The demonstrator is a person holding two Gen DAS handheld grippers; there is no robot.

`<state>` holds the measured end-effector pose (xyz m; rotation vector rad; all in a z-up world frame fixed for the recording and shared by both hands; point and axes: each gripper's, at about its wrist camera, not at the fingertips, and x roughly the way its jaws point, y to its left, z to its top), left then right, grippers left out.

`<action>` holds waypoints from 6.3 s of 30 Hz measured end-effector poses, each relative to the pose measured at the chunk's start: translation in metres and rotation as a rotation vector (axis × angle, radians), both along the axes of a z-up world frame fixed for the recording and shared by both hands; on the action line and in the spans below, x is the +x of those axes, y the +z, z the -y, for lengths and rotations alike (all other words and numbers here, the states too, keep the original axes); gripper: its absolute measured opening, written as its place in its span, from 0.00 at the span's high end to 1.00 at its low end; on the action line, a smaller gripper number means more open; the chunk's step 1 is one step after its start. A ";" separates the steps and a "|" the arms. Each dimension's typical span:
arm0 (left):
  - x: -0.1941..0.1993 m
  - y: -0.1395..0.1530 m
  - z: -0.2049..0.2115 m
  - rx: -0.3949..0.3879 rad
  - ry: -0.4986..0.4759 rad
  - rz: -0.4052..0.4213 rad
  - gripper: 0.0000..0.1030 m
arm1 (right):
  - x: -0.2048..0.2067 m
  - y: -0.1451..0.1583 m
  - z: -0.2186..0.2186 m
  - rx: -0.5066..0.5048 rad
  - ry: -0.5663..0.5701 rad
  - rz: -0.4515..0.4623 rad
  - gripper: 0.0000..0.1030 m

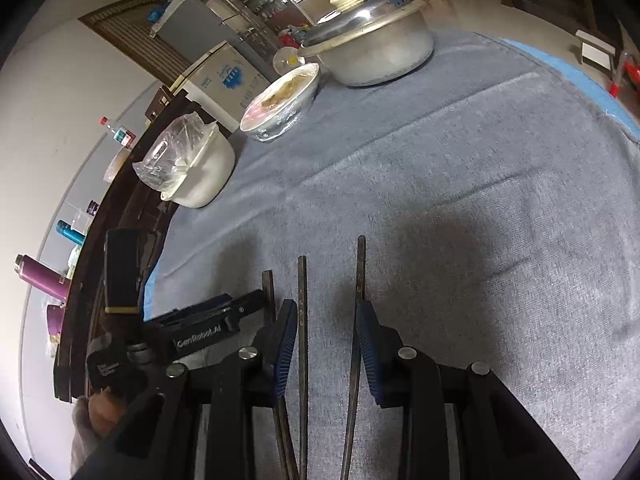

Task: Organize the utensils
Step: 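Position the right tool fingers around chopsticks while the left tool aligns on another chopstick, then close the right tool on dark chopsticks while the left tool closes on one, then lift both held chopsticks and carry them toward the utensil cup, then lower both held chopsticks upright into the utensil cup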

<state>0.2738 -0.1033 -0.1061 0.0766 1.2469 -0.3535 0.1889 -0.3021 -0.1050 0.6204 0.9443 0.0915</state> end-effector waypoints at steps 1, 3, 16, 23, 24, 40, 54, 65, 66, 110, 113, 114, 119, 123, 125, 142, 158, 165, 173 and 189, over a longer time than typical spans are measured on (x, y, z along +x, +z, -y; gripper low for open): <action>-0.002 -0.001 -0.004 -0.040 0.005 -0.012 0.40 | -0.001 0.000 0.001 0.005 -0.001 0.002 0.68; -0.006 0.002 -0.011 -0.115 0.027 -0.026 0.40 | -0.004 0.001 0.002 0.002 -0.001 0.007 0.68; -0.018 -0.003 -0.002 -0.048 -0.037 0.017 0.41 | -0.015 -0.006 0.000 0.013 0.004 -0.002 0.68; -0.041 -0.009 -0.014 0.006 -0.061 0.053 0.41 | -0.018 -0.009 0.008 0.031 -0.013 -0.005 0.68; -0.040 -0.009 -0.013 0.013 -0.056 0.050 0.40 | -0.018 -0.010 0.007 0.031 -0.013 -0.007 0.68; -0.019 -0.016 -0.007 0.051 -0.044 0.034 0.26 | -0.028 -0.011 0.010 0.058 -0.010 0.003 0.68; -0.026 -0.016 -0.066 -0.025 0.078 0.001 0.50 | 0.014 -0.005 -0.026 -0.023 0.128 -0.028 0.73; -0.015 -0.014 -0.045 -0.041 0.139 -0.043 0.77 | 0.097 -0.026 -0.074 -0.225 0.253 -0.204 0.80; -0.017 -0.014 -0.044 -0.059 0.140 -0.052 0.82 | 0.102 -0.030 -0.077 -0.238 0.257 -0.230 0.80; -0.003 -0.009 -0.040 -0.038 0.313 -0.171 0.85 | 0.051 -0.008 -0.053 -0.167 0.179 -0.055 0.94; 0.001 -0.010 -0.033 -0.008 0.293 -0.162 0.94 | 0.049 -0.005 -0.050 -0.154 0.168 -0.045 0.94; 0.002 -0.010 -0.031 -0.001 0.275 -0.159 0.94 | 0.047 -0.004 -0.048 -0.151 0.164 -0.041 0.94; 0.004 -0.010 -0.027 -0.016 0.251 -0.147 0.95 | 0.035 0.007 -0.038 -0.142 0.137 -0.007 0.94; -0.016 0.015 -0.051 -0.056 0.250 -0.066 0.95 | 0.016 0.029 -0.029 -0.145 0.123 0.054 0.94; -0.033 0.035 -0.061 -0.076 0.247 -0.007 0.95 | 0.005 0.041 -0.026 -0.152 0.111 0.087 0.94; -0.195 0.192 -0.128 -0.194 0.298 0.532 0.95 | -0.145 0.155 -0.042 -0.340 -0.114 0.523 0.94; -0.294 0.283 -0.144 -0.307 0.259 0.753 0.95 | -0.232 0.230 -0.072 -0.390 -0.127 0.779 0.94; -0.318 0.300 -0.137 -0.369 0.196 0.759 0.95 | -0.230 0.213 -0.090 -0.419 -0.059 0.753 0.94; -0.317 0.279 -0.110 -0.370 0.138 0.710 0.95 | -0.227 0.181 -0.093 -0.418 -0.013 0.679 0.94; -0.306 0.211 -0.104 -0.326 0.110 0.540 0.95 | -0.242 0.156 -0.091 -0.354 0.062 0.614 0.93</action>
